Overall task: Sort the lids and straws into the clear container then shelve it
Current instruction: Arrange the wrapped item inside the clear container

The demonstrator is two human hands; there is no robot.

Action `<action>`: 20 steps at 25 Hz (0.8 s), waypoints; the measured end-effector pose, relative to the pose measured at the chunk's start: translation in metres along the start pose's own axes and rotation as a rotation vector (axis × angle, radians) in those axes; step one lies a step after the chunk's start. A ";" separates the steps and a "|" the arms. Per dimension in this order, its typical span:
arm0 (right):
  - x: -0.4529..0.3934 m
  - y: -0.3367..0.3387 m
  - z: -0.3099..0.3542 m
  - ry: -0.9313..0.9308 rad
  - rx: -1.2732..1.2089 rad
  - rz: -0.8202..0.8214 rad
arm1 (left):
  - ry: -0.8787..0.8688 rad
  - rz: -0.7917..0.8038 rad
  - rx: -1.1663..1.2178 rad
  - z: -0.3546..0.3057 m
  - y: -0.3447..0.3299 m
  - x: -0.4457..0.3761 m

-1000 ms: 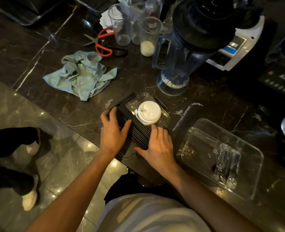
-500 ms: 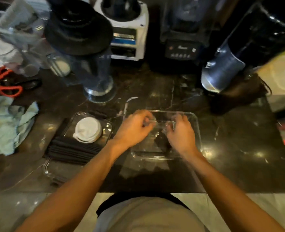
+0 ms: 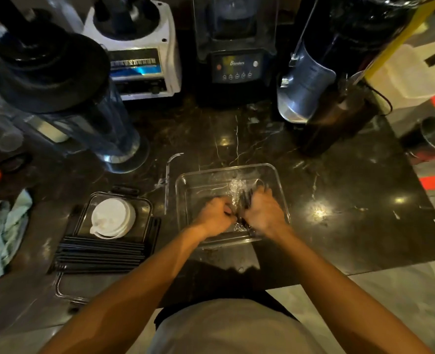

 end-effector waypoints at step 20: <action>0.013 0.017 0.010 -0.117 -0.646 0.176 | 0.071 -0.054 0.042 0.017 0.034 0.004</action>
Point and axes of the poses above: each hand's wrist, its own x-axis away from the middle knuckle, its own y-axis out of the back of the hand, z = x × y, the point moved 8 cm from there along -x, towards the middle knuckle, and after that the axes turned 8 degrees about -x, right-handed, at the moved point
